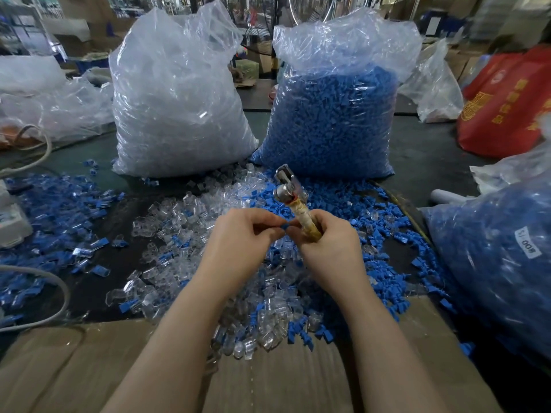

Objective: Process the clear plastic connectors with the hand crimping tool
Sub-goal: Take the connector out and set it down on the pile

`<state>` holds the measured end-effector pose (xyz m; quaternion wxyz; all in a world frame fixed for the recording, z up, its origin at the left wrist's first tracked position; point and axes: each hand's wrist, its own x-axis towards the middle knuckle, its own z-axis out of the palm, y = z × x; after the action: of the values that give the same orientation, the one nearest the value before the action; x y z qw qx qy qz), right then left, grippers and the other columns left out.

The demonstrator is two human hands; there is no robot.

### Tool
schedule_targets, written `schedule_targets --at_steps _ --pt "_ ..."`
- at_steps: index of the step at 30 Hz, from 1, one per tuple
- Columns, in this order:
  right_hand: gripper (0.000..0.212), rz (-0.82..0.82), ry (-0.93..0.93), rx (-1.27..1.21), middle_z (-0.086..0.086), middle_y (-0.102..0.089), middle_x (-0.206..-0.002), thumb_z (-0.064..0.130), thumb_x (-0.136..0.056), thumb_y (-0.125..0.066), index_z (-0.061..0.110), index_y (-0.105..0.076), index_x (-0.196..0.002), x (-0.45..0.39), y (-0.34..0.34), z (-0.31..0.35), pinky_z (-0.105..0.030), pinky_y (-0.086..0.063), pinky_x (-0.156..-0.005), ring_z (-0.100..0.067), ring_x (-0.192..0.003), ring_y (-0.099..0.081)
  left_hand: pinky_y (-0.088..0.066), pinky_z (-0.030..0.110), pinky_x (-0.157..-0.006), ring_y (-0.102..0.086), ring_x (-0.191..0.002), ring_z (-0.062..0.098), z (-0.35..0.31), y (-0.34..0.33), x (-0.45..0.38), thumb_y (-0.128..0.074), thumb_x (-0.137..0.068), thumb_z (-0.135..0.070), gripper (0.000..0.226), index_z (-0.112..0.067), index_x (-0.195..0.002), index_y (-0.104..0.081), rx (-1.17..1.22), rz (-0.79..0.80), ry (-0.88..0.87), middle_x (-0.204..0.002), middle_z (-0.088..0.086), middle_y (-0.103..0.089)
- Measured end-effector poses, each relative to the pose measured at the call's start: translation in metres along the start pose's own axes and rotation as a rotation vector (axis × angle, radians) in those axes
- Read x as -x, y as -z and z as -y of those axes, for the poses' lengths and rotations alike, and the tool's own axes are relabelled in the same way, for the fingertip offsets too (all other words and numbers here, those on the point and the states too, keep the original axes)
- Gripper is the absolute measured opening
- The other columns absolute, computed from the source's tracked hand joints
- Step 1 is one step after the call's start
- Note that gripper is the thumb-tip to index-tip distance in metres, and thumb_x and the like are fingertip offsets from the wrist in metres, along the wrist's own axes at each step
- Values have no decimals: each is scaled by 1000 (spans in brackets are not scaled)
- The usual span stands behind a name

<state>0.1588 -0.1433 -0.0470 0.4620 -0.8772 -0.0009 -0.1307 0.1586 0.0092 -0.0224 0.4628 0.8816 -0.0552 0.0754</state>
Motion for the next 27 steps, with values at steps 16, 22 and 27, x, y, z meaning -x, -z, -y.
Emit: schedule_targets --at_steps 16,22,27 --pt "15 -90 36 -82 11 -60 -67 38 -86 -69 29 -60 -78 0 0 -4 -41 -48 -59 -11 -58 -51 -46 32 -92 -54 -101 14 12 -5 2 -73 -84 -41 29 -32 -109 -61 -417 25 42 -105 -9 -52" --pt "18 -98 44 -89 16 -58 -65 39 -86 -68 27 -59 -76 0 0 -3 -38 -46 -57 -10 -54 -47 -37 25 -76 -48 -86 9 15 -10 1 -74 -85 -39 20 -31 -102 -70 -469 42 27 -93 -12 -48" --pt "18 -88 45 -112 17 -58 -64 35 -86 -70 26 -59 -75 0 0 -2 -38 -45 -56 -9 -54 -46 -53 25 -69 -62 -77 4 13 -8 1 -73 -83 -30 8 -27 -90 -69 -228 -42 45 -82 -15 -65"
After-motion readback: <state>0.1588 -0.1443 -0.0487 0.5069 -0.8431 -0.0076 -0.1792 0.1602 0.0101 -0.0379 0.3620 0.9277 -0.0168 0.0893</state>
